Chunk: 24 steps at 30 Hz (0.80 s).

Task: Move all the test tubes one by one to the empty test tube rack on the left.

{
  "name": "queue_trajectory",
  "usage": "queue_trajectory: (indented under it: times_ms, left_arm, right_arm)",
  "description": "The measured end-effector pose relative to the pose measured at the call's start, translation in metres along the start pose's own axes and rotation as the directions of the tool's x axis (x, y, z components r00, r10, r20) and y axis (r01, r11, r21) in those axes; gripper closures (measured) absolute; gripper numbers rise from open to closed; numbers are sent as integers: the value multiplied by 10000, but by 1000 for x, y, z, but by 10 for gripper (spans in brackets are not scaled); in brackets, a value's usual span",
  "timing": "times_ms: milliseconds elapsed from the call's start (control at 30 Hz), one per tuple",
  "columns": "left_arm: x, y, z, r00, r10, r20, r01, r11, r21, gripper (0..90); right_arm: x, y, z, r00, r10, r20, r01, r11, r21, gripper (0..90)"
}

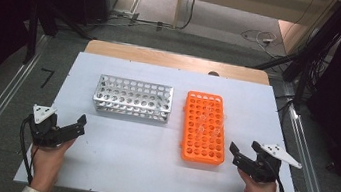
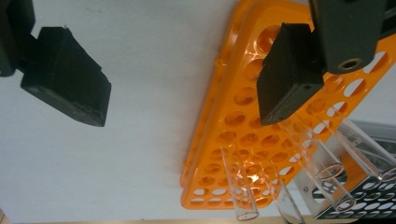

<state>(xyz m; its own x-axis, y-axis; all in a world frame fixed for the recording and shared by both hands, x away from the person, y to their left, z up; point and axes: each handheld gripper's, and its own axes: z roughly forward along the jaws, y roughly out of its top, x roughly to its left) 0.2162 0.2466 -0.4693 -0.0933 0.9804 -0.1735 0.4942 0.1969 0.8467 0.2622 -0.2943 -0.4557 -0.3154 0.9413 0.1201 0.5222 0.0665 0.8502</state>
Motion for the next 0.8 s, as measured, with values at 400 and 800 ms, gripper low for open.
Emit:
queue_trajectory:
  times_ms: [400,800]
  left_arm:
    - [0,0,-1,10000,-31,76,31,10000,-65,33]
    - [0,-1,-1,10000,-5,39,5,10000,4,33]
  right_arm:
    - [17,1,11,9978,-434,-503,439,9990,93,176]
    - [40,4,28,9888,-1072,-1035,1096,9938,179,254]
